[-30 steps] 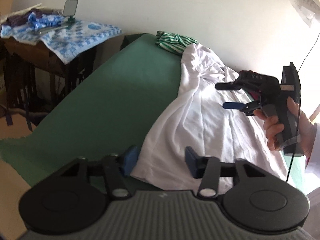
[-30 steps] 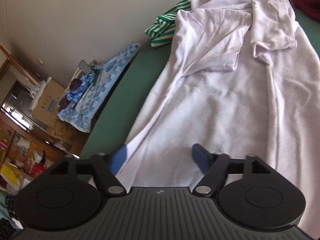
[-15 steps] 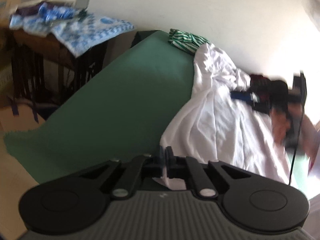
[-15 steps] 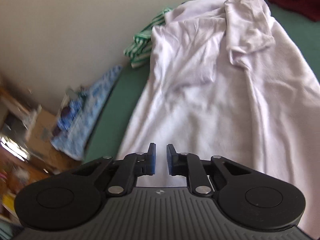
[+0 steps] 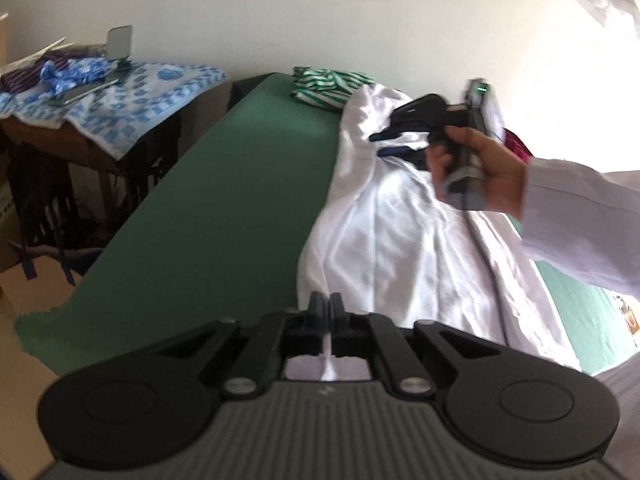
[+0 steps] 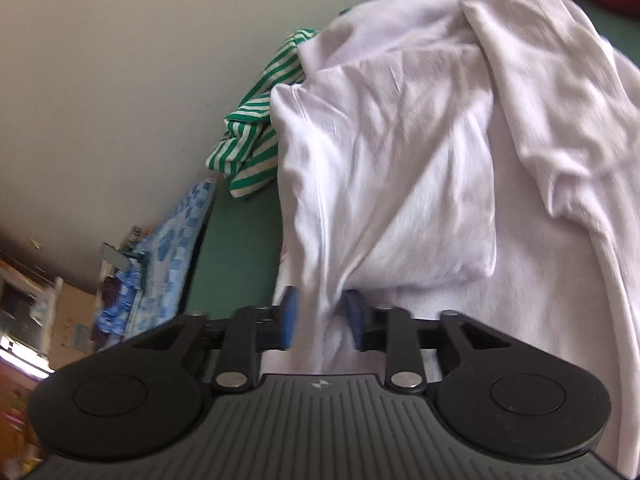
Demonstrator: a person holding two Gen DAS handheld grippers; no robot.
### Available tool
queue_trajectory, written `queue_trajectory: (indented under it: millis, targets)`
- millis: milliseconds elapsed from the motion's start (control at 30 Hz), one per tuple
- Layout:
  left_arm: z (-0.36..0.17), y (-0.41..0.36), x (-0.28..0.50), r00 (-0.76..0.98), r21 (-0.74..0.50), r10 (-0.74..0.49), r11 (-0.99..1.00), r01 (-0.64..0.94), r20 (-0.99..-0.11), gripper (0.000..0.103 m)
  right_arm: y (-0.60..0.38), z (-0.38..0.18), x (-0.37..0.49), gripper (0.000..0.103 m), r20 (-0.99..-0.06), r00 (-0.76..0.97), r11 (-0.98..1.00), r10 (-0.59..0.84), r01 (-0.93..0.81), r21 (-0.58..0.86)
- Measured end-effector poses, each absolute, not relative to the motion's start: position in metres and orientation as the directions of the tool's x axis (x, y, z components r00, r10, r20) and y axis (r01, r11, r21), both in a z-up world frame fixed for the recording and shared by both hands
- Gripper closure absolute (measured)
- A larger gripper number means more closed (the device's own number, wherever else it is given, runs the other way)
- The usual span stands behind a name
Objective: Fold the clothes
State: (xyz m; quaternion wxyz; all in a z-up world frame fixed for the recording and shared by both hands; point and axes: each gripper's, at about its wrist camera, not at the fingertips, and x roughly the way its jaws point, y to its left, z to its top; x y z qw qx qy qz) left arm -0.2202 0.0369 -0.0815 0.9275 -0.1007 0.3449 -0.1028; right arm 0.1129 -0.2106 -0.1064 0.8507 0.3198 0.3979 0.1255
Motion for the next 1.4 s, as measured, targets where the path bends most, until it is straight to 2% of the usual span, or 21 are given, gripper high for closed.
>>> queue_trajectory:
  millis: [33,167,300,533,667,733,800,867,1000,1033,1100,1200,1233,1267,1367,1400]
  targets:
    - [-0.079,0.033,-0.222,0.740,-0.251,-0.266,0.959,0.134,-0.618,0.101,-0.212,-0.105,0.113,0.097,-0.593,0.652,0.767,0.472,0.028,0.641]
    - [-0.068,0.019,-0.226,0.725,-0.241,-0.303,0.951,0.192,-0.618,0.101,-0.229,-0.090,0.105,0.097,-0.527,0.677,0.742,0.513,-0.041,0.670]
    - [-0.064,0.000,-0.229,0.684,-0.250,-0.372,0.928,0.276,-0.627,0.102,-0.241,-0.067,0.100,0.097,-0.485,0.703,0.764,0.521,-0.130,0.633]
    - [-0.079,-0.039,-0.219,0.587,-0.292,-0.467,0.881,0.372,-0.662,0.102,-0.251,-0.079,0.110,0.097,-0.562,0.700,0.847,0.440,-0.114,0.520]
    - [-0.092,-0.053,-0.212,0.541,-0.300,-0.472,0.876,0.378,-0.697,0.102,-0.260,-0.098,0.114,0.097,-0.605,0.657,0.840,0.451,-0.082,0.537]
    - [-0.098,-0.056,-0.213,0.516,-0.301,-0.463,0.879,0.369,-0.720,0.101,-0.268,-0.098,0.112,0.091,-0.595,0.649,0.820,0.475,-0.081,0.566]
    - [-0.097,-0.055,-0.217,0.502,-0.322,-0.477,0.873,0.366,-0.722,0.099,-0.278,-0.091,0.108,0.084,-0.592,0.648,0.807,0.479,-0.061,0.587]
    - [-0.091,-0.050,-0.222,0.503,-0.329,-0.485,0.869,0.369,-0.716,0.097,-0.287,-0.078,0.098,0.069,-0.587,0.683,0.824,0.435,-0.040,0.565]
    - [-0.074,-0.037,-0.229,0.538,-0.285,-0.459,0.881,0.377,-0.707,0.088,-0.294,-0.067,0.096,0.060,-0.552,0.704,0.811,0.446,-0.056,0.583]
    - [-0.071,-0.037,-0.225,0.554,-0.272,-0.450,0.886,0.375,-0.701,0.086,-0.295,-0.067,0.098,0.060,-0.557,0.700,0.805,0.447,-0.042,0.592]
    - [-0.070,-0.039,-0.215,0.580,-0.247,-0.428,0.897,0.366,-0.693,0.073,-0.297,-0.070,0.105,0.060,-0.572,0.726,0.808,0.382,0.039,0.589]
    - [-0.076,-0.047,-0.197,0.586,-0.216,-0.403,0.906,0.364,-0.702,0.073,-0.297,-0.081,0.123,0.059,-0.599,0.735,0.814,0.318,0.112,0.570]
    - [-0.081,-0.052,-0.191,0.578,-0.208,-0.398,0.906,0.368,-0.712,0.073,-0.297,-0.086,0.130,0.060,-0.624,0.714,0.818,0.318,0.125,0.561]
    - [-0.087,-0.057,-0.186,0.570,-0.197,-0.389,0.908,0.370,-0.724,0.073,-0.295,-0.089,0.134,0.067,-0.638,0.704,0.829,0.311,0.127,0.544]
    - [-0.097,-0.068,-0.184,0.548,-0.168,-0.373,0.906,0.388,-0.749,0.073,-0.283,-0.087,0.140,0.068,-0.651,0.707,0.873,0.277,0.098,0.478]
    - [-0.097,-0.069,-0.185,0.551,-0.164,-0.375,0.905,0.393,-0.745,0.068,-0.280,-0.088,0.142,0.068,-0.656,0.705,0.878,0.271,0.098,0.468]
